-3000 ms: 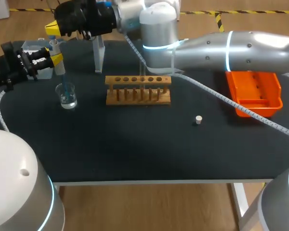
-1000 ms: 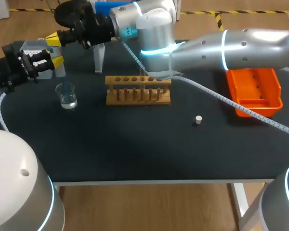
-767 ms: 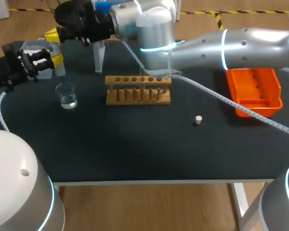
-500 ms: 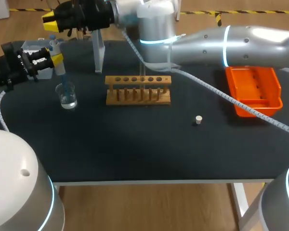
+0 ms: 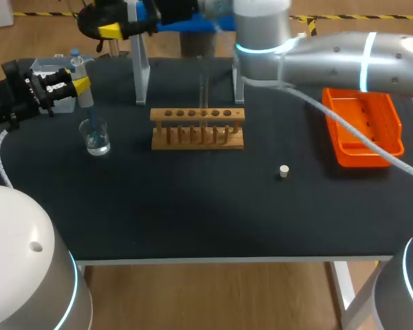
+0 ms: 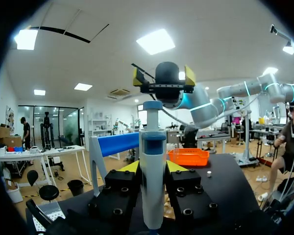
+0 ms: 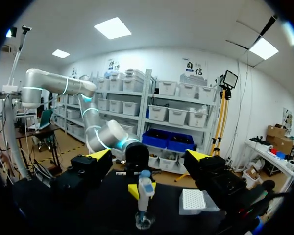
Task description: Invert the test tube, pick up the pipette, mount the tip to pipette, aspirate from beaker and dispense into the tube, eject the tip, return the pipette, and cap with the stopper.
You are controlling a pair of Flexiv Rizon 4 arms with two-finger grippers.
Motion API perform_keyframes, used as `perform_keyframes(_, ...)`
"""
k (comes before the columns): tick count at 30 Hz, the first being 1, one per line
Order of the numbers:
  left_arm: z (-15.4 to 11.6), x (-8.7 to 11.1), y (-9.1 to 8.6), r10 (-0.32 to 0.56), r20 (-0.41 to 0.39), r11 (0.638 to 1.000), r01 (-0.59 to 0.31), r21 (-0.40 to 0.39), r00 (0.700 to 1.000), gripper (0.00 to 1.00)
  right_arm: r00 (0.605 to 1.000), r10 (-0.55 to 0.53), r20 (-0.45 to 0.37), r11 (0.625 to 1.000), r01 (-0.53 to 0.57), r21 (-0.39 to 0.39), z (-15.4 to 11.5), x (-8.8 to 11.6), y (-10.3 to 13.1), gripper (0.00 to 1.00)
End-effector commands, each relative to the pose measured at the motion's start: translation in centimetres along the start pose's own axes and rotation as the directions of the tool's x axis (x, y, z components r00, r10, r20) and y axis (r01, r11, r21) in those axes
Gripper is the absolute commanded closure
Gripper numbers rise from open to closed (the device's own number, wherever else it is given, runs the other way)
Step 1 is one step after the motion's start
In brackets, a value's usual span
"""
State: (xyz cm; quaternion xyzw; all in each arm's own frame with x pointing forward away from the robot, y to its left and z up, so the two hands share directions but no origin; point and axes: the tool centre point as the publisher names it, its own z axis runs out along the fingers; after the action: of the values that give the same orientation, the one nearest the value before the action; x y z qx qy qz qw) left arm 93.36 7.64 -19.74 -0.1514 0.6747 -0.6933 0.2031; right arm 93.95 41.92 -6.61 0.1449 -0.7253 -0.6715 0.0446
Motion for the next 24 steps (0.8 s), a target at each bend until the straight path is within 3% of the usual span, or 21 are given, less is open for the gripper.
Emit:
perform_keyframes(1, -0.1, -0.1, 0.0, -0.001, -0.004, 1.0, 0.001, 0.002, 1.0, 1.0, 1.0, -0.001, 0.03, 0.998, -0.001, 0.056, -6.8, 3.0, 0.2, 0.0)
perform_keyframes(13, -0.1, -0.1, 0.0, -0.001, -0.004, 1.0, 0.001, 0.002, 1.0, 1.0, 0.995, 0.023, 0.097, 0.992, -0.035, 0.122, -15.9, 5.8, -3.7, 0.0)
perform_keyframes(24, -0.1, -0.1, 0.0, -0.001, -0.004, 1.0, 0.001, 0.002, 1.0, 1.0, 0.989, 0.027, 0.147, 0.992, -0.045, 0.121, -20.1, 5.9, -10.0, 0.0)
